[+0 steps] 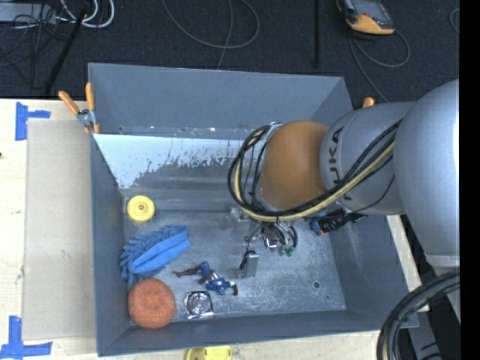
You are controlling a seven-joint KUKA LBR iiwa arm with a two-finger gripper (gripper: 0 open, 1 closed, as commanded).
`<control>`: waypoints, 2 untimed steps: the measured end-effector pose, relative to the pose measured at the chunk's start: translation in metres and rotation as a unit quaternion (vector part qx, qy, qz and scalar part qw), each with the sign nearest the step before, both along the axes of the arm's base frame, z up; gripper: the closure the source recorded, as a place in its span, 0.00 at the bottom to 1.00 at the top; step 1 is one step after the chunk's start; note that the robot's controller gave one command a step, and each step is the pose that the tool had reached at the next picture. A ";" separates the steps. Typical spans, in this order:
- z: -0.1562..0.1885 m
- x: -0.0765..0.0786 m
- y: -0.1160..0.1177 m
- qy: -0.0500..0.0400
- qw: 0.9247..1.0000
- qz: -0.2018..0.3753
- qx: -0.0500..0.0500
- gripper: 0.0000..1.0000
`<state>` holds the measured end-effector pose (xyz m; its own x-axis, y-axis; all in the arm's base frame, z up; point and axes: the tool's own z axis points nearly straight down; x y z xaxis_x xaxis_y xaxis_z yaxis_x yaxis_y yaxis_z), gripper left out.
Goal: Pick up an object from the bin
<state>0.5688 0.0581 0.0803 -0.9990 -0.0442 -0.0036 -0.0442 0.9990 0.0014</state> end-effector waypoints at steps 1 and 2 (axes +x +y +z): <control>-0.002 -0.045 0.019 0.003 1.000 -0.020 -0.001 0.00; -0.006 -0.054 0.034 0.003 0.996 0.085 -0.001 0.00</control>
Offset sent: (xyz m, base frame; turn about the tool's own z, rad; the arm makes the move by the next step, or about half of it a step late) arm -0.0546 0.0585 -0.0103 -0.0074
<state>0.5153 0.0925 0.0747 -0.9770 -0.2134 0.0022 -0.2134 0.9770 0.0006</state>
